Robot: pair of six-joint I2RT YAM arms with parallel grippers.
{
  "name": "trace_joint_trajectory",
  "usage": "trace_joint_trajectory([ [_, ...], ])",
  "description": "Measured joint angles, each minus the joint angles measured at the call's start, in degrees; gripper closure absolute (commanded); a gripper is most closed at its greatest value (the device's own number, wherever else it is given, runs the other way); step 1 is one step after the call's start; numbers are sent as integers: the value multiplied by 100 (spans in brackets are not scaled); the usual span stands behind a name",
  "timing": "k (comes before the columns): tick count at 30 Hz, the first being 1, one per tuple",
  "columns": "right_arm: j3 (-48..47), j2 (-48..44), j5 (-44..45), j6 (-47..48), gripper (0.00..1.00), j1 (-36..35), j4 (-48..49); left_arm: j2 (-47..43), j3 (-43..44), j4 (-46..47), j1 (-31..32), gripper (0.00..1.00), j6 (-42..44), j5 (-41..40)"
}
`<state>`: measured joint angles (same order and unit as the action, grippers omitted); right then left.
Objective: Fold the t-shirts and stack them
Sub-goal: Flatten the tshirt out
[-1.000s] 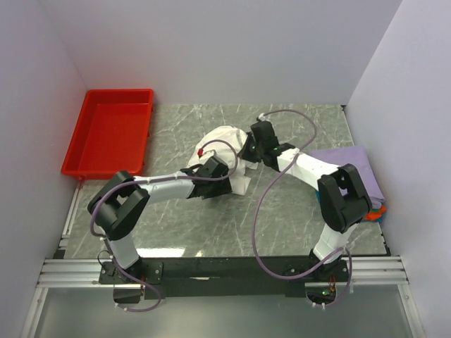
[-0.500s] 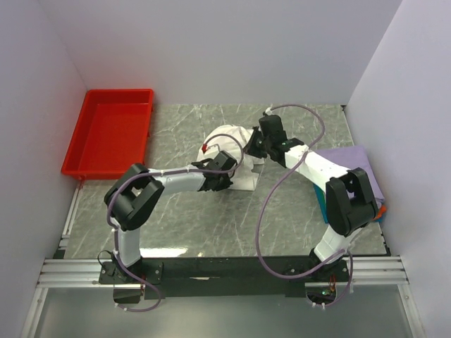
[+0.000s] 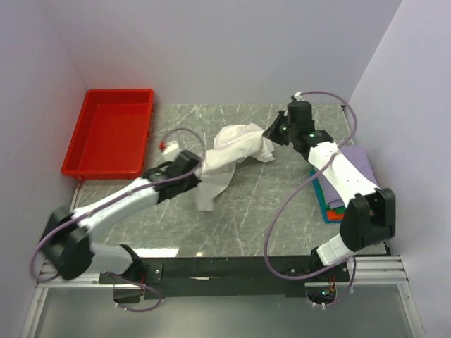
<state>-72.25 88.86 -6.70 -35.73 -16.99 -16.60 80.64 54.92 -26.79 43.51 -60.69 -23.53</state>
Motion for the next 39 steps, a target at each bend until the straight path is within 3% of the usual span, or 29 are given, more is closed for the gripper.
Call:
trace_joint_trajectory([
  [5, -116, -846, 142, 188, 100, 151, -446, -1762, -140, -544, -833, 100, 201, -140],
  [10, -184, -1700, 219, 382, 100, 140, -863, -2494, 365, -1128, -1119, 100, 651, -186],
  [16, -291, -2052, 232, 557, 100, 142, -1196, -2302, 1040, -1259, -1537, 100, 1209, 2],
  [21, -553, -1639, 9, 636, 100, 315, -1495, -1674, 1528, -1342, -2177, 100, 1537, 522],
  [25, -892, -1462, -48, 693, 100, 472, -1825, -1517, 2004, -1386, -2238, 100, 1797, 811],
  [33, -2492, -1311, -42, 728, 100, 752, -2203, -739, 3777, -1379, -2350, 100, 2100, 1255],
  [39, -2566, -2140, -162, 675, 100, 813, -2435, -461, 4756, -1672, -2428, 100, 2275, 1473],
])
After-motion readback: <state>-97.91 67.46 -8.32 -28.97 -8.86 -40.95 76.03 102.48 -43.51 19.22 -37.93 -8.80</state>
